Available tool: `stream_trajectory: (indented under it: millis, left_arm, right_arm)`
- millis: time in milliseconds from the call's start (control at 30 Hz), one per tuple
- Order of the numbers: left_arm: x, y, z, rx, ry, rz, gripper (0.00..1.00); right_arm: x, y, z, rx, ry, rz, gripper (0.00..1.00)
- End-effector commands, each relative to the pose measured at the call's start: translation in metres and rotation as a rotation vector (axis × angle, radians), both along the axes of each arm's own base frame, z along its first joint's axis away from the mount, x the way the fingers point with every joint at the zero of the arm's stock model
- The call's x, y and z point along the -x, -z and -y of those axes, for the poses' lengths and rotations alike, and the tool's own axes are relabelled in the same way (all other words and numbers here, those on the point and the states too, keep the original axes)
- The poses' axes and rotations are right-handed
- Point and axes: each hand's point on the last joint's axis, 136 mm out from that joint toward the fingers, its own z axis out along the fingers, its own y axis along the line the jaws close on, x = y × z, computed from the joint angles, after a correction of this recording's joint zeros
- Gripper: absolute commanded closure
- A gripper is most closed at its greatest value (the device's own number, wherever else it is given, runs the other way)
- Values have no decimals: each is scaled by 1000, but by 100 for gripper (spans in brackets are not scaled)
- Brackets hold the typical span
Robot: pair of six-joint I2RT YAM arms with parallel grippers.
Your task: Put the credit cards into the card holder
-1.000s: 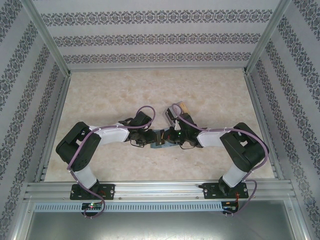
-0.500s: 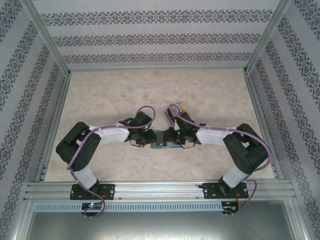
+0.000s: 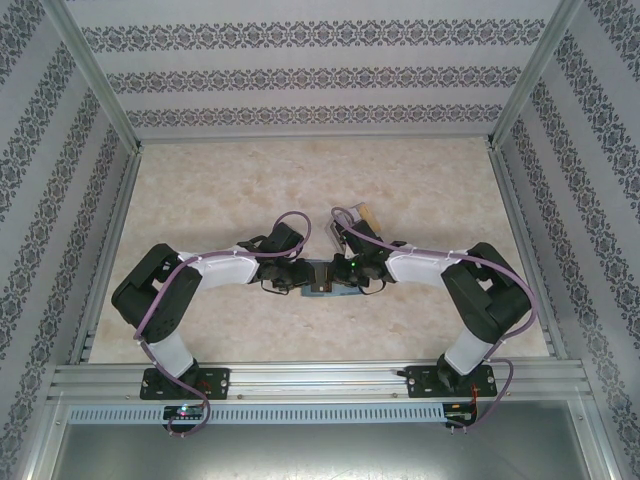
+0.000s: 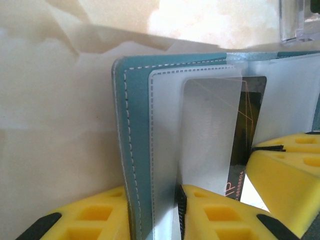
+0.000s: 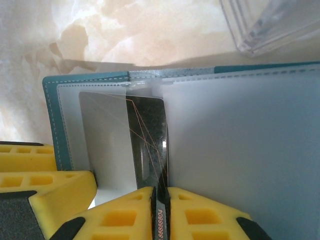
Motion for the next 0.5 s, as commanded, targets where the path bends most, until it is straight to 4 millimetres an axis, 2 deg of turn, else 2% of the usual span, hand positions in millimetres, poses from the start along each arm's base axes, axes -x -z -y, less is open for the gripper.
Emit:
stream_trajectory:
  millis: [0, 100, 267, 467]
  left_arm:
    - [4, 6, -7, -47, 10, 5, 69]
    - [3, 6, -7, -44, 10, 11, 68]
    - [2, 5, -5, -37, 15, 16, 67]
    - [4, 8, -12, -66, 7, 9, 66]
  right_arm:
    - [0, 1, -8, 17, -48, 20, 87]
    - [-1, -6, -16, 0, -84, 43, 88]
    - [-2, -3, -26, -21, -123, 30, 88]
    - [-6, -6, -18, 15, -99, 51, 86]
